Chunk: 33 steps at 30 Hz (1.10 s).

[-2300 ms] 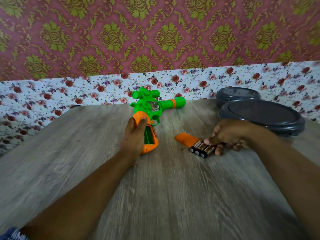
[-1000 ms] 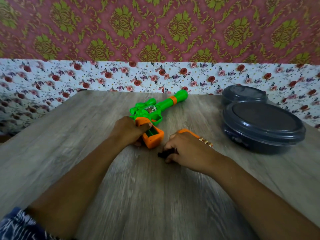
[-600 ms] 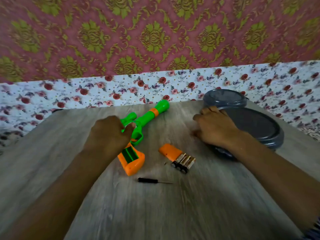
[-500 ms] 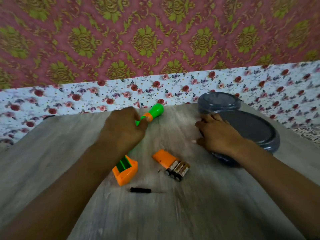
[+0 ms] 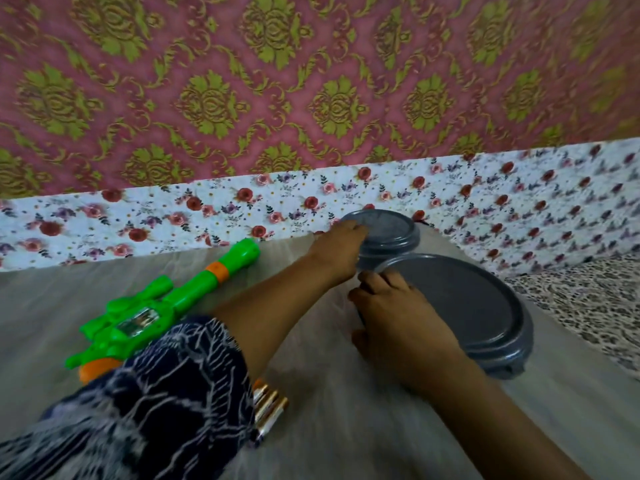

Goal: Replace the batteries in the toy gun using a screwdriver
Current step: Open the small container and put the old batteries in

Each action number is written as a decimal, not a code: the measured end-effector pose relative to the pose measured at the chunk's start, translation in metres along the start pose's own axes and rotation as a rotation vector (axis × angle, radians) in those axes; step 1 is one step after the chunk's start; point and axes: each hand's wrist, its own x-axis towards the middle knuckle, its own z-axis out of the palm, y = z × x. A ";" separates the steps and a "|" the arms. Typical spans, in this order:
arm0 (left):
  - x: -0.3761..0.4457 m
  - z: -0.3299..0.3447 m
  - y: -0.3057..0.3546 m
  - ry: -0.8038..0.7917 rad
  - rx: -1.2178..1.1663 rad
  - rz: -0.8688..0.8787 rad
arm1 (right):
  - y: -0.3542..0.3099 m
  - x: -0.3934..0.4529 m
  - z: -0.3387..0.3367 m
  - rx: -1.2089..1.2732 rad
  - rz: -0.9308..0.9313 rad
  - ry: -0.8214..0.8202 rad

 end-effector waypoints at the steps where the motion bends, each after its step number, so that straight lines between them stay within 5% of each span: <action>1: 0.008 0.005 0.001 -0.025 0.046 0.001 | 0.002 0.000 0.001 0.009 -0.001 0.015; 11: 0.011 0.006 -0.019 0.035 0.273 0.129 | 0.002 0.001 0.004 0.029 -0.007 0.043; 21: -0.104 -0.035 -0.066 -0.018 0.352 0.158 | -0.004 -0.004 0.001 -0.029 0.000 0.073; 29: -0.177 -0.055 -0.095 0.022 -0.055 0.001 | -0.023 0.001 -0.019 -0.054 0.087 -0.078; 33: -0.180 -0.049 -0.100 -0.011 -0.165 -0.204 | -0.054 0.029 -0.030 -0.021 0.004 0.046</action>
